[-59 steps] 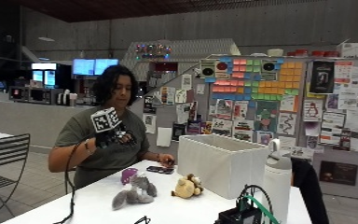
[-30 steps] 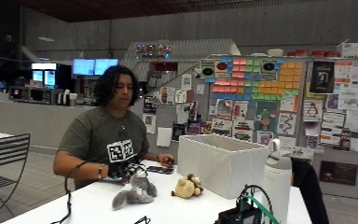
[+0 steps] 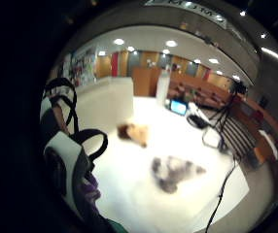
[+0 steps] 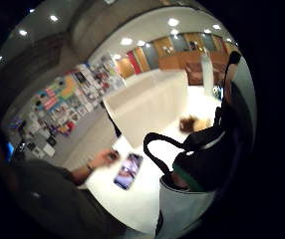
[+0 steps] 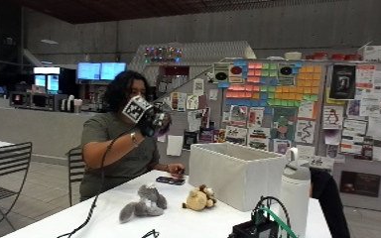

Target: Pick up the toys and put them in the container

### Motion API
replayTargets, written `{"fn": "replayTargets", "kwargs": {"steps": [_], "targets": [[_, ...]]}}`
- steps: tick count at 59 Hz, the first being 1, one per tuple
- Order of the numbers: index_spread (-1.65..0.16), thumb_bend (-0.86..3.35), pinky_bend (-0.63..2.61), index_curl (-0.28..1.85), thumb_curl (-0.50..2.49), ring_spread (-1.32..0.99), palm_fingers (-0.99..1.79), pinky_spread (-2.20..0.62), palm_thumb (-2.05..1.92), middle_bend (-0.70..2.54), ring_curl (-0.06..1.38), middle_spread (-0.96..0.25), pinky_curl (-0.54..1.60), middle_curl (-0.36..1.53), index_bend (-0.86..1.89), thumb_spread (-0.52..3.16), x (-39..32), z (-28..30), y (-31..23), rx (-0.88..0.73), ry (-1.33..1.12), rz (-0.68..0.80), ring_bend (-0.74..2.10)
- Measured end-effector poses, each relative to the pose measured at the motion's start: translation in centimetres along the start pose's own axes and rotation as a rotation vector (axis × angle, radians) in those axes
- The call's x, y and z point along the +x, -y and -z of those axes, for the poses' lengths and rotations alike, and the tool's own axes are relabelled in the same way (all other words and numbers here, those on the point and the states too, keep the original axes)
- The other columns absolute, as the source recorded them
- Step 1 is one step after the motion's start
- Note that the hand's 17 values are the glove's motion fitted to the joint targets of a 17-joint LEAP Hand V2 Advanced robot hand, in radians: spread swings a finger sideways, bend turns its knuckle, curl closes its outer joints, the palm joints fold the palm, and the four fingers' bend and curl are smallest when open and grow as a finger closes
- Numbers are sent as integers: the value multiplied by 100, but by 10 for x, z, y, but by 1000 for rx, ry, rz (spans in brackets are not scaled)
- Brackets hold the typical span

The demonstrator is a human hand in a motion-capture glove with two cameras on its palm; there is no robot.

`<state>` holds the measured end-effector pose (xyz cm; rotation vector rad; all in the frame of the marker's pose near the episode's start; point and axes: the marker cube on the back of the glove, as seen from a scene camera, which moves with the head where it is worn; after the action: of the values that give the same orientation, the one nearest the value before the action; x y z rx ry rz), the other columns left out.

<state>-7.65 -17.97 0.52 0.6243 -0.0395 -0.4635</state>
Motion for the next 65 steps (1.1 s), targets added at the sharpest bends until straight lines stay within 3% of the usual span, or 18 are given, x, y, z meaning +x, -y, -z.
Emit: {"fn": "replayTargets", "kwargs": {"steps": [6,14,16,20,25,32,38,41,42,44,46,47,55,58,62,65], "targets": [[-42,17,100,75,68,-44,118,-46,48,111,62,-40,55,81,79,131,16,-2,101,53,-30,-149,131],[-40,18,105,86,77,-43,111,-46,46,117,66,-38,57,87,85,130,46,-49,205,23,-48,-561,136],[-40,18,107,89,80,-43,110,-46,46,118,66,-37,58,88,86,130,52,-66,217,-13,-62,-543,137],[-39,18,108,93,84,-42,108,-46,45,119,68,-37,59,90,86,129,65,-104,222,-152,-153,-298,138],[-39,19,110,98,90,-41,105,-46,43,119,69,-36,59,93,86,130,48,-142,245,-235,-83,-406,138],[-38,20,113,103,96,-41,102,-45,39,119,70,-36,59,95,82,134,73,-180,247,-338,-273,-280,139],[-38,20,114,107,99,-41,93,-44,34,115,70,-35,59,96,78,138,65,-194,262,-364,-8,-503,136],[-37,18,112,107,97,-40,78,-44,27,109,69,-35,58,95,68,141,73,-200,256,-433,-33,-505,134],[-37,14,111,106,94,-39,67,-43,19,104,68,-34,57,93,64,142,75,-200,253,-451,-39,-502,131],[-37,0,109,102,81,-37,3,-32,-4,83,65,-30,60,87,54,141,74,-200,253,-460,4,-526,113],[-37,-4,113,100,75,-35,-3,-27,-9,77,66,-29,62,83,52,140,71,-198,252,-462,23,-534,108],[-38,-8,116,96,73,-32,-24,-23,-12,67,60,-28,60,79,49,135,71,-197,250,-467,2,-521,92],[-43,-11,113,79,58,-26,-13,-8,-13,42,42,-25,49,65,36,120,73,-165,229,-503,2,-530,60],[-43,-10,112,76,54,-25,-9,-4,-13,37,40,-24,47,62,31,116,76,-146,209,-555,-33,-465,57],[-43,-10,108,72,49,-24,-3,-2,-12,33,39,-22,45,59,26,112,77,-118,181,-582,-6,-488,59],[-43,-9,105,70,45,-23,0,-1,-12,34,39,-21,44,58,24,111,91,-98,146,-635,-138,-422,58]]}}
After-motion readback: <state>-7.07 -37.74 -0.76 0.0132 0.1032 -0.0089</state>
